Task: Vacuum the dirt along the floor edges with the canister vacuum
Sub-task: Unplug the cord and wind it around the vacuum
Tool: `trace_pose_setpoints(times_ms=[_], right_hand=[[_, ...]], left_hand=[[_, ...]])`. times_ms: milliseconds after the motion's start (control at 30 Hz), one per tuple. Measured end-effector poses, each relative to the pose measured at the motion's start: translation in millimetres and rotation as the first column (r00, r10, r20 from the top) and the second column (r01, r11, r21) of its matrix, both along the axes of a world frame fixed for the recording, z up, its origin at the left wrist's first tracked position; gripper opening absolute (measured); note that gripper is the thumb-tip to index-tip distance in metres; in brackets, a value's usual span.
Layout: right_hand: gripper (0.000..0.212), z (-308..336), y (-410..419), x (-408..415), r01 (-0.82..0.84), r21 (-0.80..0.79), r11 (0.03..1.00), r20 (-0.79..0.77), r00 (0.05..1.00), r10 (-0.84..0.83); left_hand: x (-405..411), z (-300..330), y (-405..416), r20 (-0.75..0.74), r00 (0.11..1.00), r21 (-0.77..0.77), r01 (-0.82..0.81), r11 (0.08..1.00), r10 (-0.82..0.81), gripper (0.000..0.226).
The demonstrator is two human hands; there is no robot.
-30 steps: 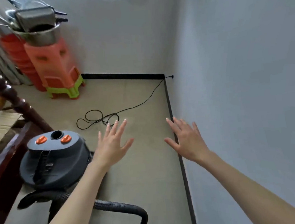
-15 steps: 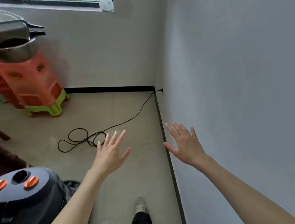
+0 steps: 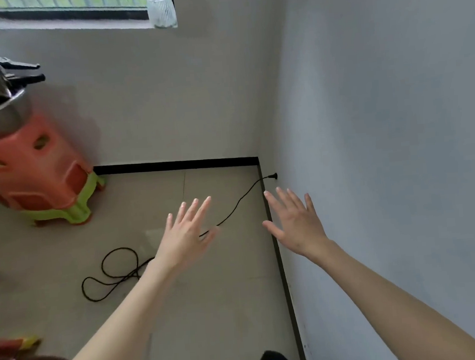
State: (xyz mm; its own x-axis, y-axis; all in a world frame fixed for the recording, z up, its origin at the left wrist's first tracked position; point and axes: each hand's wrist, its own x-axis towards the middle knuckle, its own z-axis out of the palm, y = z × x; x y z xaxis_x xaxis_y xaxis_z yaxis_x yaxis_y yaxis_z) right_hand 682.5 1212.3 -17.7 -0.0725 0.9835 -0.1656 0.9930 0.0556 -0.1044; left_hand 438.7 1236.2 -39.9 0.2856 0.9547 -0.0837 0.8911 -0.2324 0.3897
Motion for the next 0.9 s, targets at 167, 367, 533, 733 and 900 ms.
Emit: trace_pose_setpoints(times_ms=[167,367,533,733,900], right_hand=[[0.065,-33,112,25,0.003,-0.042,0.999,0.023,1.000,-0.002],[0.066,-82,259,67,-0.018,-0.130,0.991,0.160,0.986,0.039],[0.066,-106,348,94,-0.035,-0.257,0.966,0.274,0.956,0.107],[0.065,-153,428,111,-0.048,-0.376,0.926,0.318,0.931,0.178],[0.062,-234,483,126,-0.014,-0.484,0.875,0.377,0.899,0.223]], left_hand=[[34,-38,96,0.011,1.000,-0.055,0.001,0.998,-0.001,0.068],[79,-78,228,-0.008,0.999,-0.166,-0.033,0.986,0.032,0.067],[100,-105,306,0.007,0.999,-0.276,-0.042,0.960,0.046,0.066],[110,-169,384,-0.020,0.999,-0.384,0.019,0.923,-0.029,0.064],[136,-262,452,-0.023,0.983,-0.453,0.153,0.878,-0.183,0.062]])
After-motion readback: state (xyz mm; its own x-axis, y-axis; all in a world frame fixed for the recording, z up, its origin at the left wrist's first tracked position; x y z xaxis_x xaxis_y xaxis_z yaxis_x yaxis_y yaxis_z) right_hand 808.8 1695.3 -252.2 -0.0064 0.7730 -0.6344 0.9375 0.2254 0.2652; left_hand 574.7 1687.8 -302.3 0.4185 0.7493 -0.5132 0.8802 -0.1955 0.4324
